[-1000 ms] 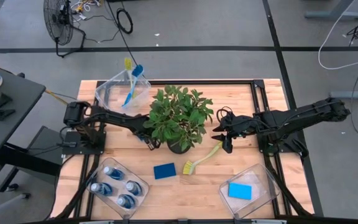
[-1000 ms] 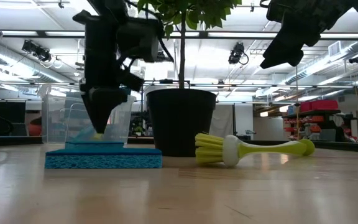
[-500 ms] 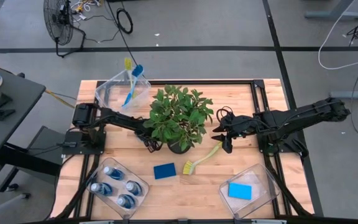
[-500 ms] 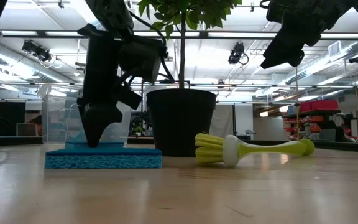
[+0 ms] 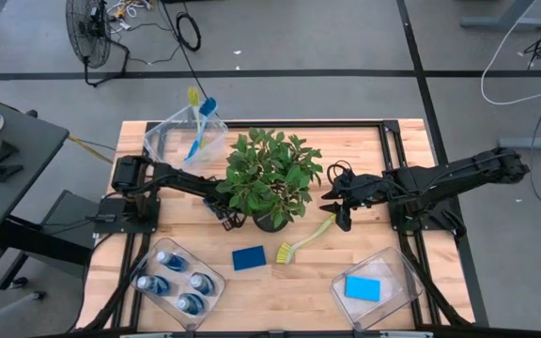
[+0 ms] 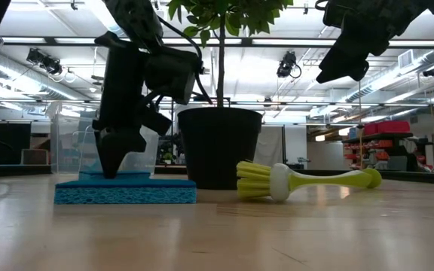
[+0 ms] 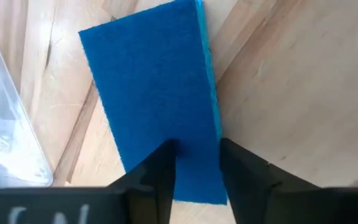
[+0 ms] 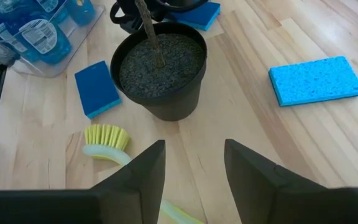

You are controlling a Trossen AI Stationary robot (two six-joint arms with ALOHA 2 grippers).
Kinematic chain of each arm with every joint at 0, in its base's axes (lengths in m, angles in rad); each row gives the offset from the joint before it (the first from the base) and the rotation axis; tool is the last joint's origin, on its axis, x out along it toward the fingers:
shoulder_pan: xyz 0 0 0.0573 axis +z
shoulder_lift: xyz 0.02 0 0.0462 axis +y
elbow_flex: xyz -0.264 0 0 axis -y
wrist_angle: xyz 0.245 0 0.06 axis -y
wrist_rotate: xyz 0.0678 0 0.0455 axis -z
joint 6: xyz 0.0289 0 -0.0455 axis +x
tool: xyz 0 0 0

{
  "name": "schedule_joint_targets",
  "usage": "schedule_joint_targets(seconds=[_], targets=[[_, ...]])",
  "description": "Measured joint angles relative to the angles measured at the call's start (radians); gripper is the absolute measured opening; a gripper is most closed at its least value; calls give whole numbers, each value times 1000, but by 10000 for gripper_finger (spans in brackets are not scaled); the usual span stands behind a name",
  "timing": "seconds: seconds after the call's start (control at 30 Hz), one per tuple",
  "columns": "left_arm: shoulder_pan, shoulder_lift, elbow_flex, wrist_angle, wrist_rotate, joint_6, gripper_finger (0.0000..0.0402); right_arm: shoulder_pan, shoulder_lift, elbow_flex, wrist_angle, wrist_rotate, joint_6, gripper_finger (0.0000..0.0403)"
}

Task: Pick & Place Kitchen Sink Supplies
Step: Put the blue sponge into the bottom right transparent bin

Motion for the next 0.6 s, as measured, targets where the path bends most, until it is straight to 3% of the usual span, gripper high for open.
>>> schedule_joint_targets(seconds=[0.6], targets=[[-1, 0, 1, -4, 18, 3, 6, 0, 0, 0, 0, 1, 0, 167]])
